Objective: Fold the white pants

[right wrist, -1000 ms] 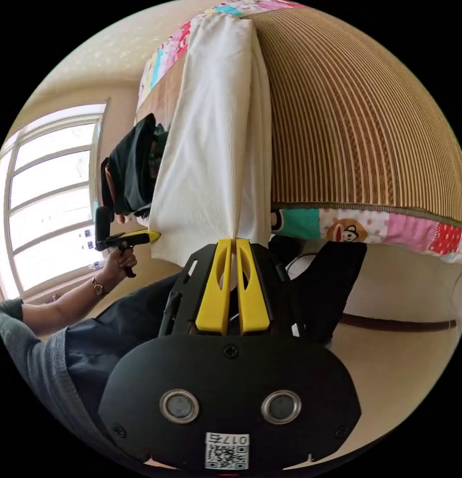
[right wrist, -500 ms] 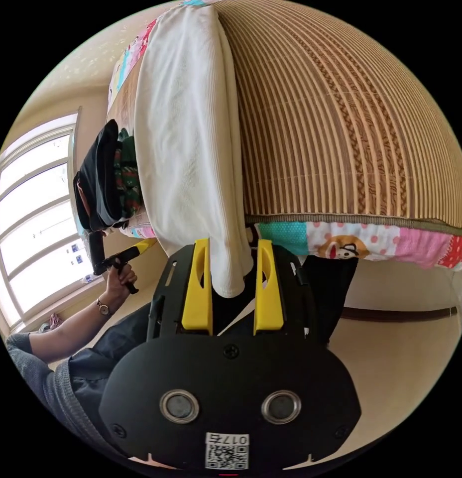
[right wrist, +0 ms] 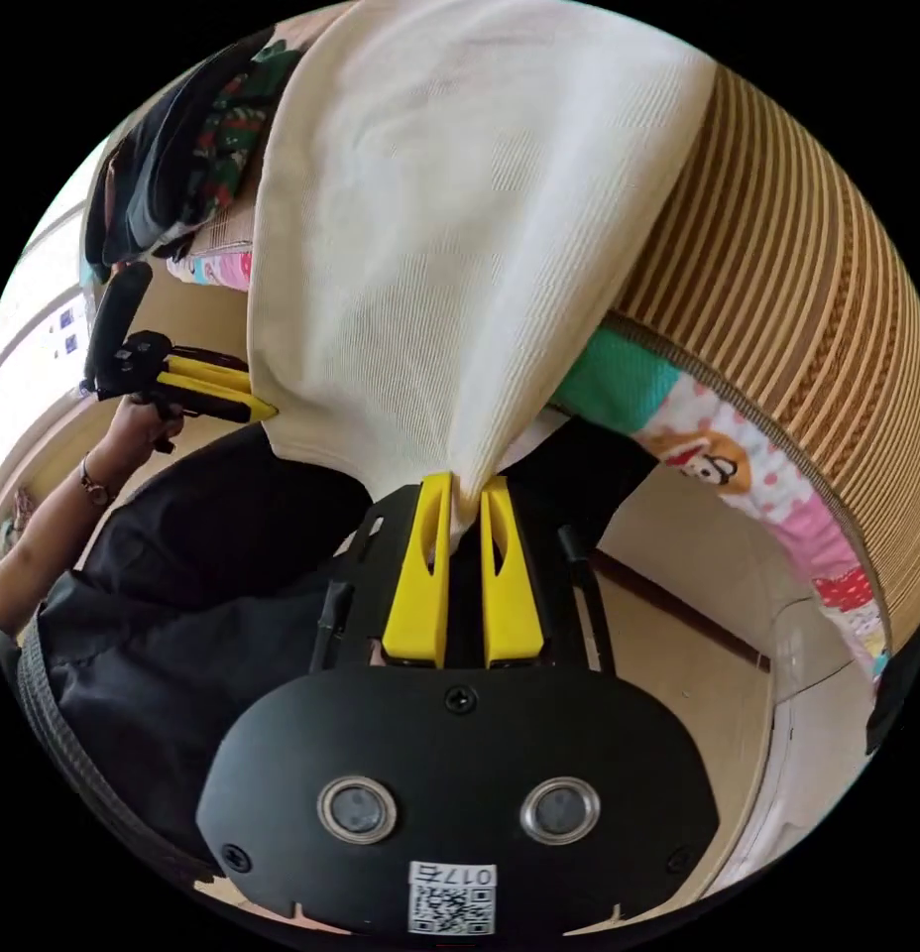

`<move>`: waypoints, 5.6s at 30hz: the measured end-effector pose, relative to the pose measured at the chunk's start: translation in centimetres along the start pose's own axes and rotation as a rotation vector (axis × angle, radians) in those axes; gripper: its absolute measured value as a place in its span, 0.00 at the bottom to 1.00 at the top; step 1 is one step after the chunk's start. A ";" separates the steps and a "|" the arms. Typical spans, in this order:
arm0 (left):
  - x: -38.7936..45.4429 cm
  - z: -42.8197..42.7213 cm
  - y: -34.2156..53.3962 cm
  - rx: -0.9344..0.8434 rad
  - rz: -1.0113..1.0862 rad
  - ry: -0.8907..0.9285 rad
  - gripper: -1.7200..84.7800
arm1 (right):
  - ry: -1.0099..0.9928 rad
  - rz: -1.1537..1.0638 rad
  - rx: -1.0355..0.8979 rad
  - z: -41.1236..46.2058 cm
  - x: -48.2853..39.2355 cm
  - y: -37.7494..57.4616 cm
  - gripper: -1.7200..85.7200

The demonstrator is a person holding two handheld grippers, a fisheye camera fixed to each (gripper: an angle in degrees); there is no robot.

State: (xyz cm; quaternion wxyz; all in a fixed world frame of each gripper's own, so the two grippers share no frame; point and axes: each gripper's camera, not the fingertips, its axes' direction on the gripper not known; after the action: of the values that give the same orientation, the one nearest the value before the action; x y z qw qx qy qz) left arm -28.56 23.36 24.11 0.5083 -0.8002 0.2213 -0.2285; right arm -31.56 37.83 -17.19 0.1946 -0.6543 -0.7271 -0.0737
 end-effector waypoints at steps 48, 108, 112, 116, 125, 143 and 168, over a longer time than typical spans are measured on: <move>19.0 -15.0 11.1 0.697 0.370 0.635 0.11 | -0.813 -0.505 0.918 -22.3 -13.0 27.6 0.03; 11.5 -6.6 -8.3 0.557 -0.049 0.323 0.24 | -0.567 0.001 0.432 -16.8 8.6 -6.3 0.32; 11.9 -4.6 -6.2 0.604 -0.136 0.308 0.21 | -0.458 0.032 0.449 -14.3 7.9 -4.3 0.26; 10.6 -2.2 -3.6 0.483 -0.197 0.538 0.17 | -0.631 0.065 0.415 -12.3 8.7 0.2 0.19; 14.0 -7.0 11.3 0.436 -0.066 0.463 0.15 | -0.748 -0.359 0.331 -13.0 -3.3 9.2 0.15; 2.4 -24.3 41.0 1.100 -0.667 -0.034 0.13 | -0.270 -0.193 0.335 -9.1 -35.2 -9.0 0.14; 4.4 -10.9 27.1 0.830 -0.712 -0.560 0.01 | -0.017 1.157 0.494 -12.9 -1.7 35.8 0.02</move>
State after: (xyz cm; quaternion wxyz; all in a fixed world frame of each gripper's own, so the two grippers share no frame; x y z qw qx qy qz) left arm -34.82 2.58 4.04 0.7088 -0.5898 -0.3091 -0.2326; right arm 6.09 36.38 -11.34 0.3426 -0.8781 -0.2525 0.2187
